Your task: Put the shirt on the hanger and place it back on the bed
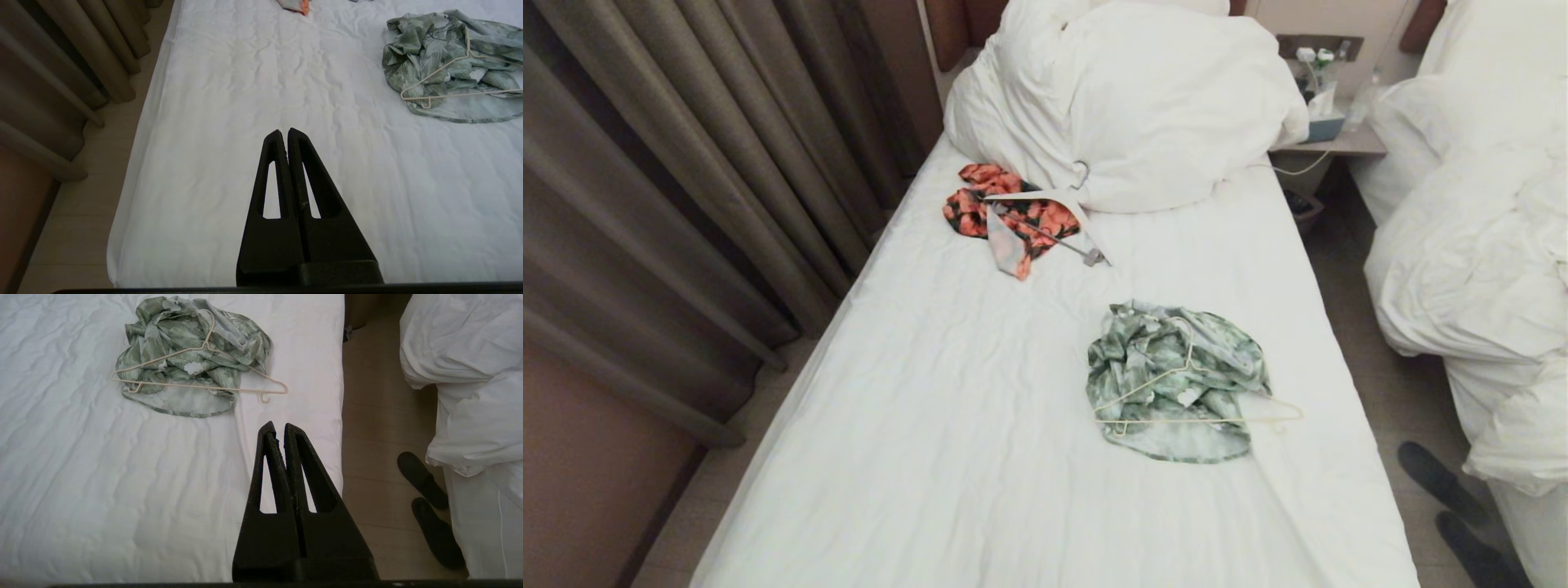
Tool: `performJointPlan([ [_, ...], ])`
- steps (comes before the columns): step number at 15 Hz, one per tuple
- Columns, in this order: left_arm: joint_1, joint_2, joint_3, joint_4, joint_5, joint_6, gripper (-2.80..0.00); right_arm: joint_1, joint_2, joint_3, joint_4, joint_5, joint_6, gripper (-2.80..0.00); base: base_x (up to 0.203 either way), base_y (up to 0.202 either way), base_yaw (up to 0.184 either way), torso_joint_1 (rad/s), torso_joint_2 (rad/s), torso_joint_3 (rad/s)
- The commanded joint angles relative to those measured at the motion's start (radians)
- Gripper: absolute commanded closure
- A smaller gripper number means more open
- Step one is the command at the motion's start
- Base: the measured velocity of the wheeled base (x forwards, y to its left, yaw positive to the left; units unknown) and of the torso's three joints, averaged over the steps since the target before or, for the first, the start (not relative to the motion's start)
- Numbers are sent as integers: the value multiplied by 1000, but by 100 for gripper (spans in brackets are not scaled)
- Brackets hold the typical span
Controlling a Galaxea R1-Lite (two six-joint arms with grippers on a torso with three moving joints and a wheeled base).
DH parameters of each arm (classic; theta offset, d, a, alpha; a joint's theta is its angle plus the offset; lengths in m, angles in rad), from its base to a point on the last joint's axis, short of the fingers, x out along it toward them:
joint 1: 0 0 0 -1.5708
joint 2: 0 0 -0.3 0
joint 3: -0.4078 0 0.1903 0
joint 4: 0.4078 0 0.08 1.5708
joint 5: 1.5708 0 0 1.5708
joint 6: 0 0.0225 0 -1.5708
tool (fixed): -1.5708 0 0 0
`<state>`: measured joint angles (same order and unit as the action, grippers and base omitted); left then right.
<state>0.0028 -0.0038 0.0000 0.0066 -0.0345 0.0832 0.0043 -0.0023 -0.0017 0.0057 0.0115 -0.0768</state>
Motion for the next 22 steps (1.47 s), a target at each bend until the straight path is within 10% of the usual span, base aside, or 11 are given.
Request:
performJointPlan([
  [1,0,4,0,0,1,-3,0,0,2,2,1,-1,1,0,0,0,0,0,0,0],
  [22,0,4,0,-4,10,-59,0,0,2,2,-3,-2,57,0,0,0,0,0,0,0],
])
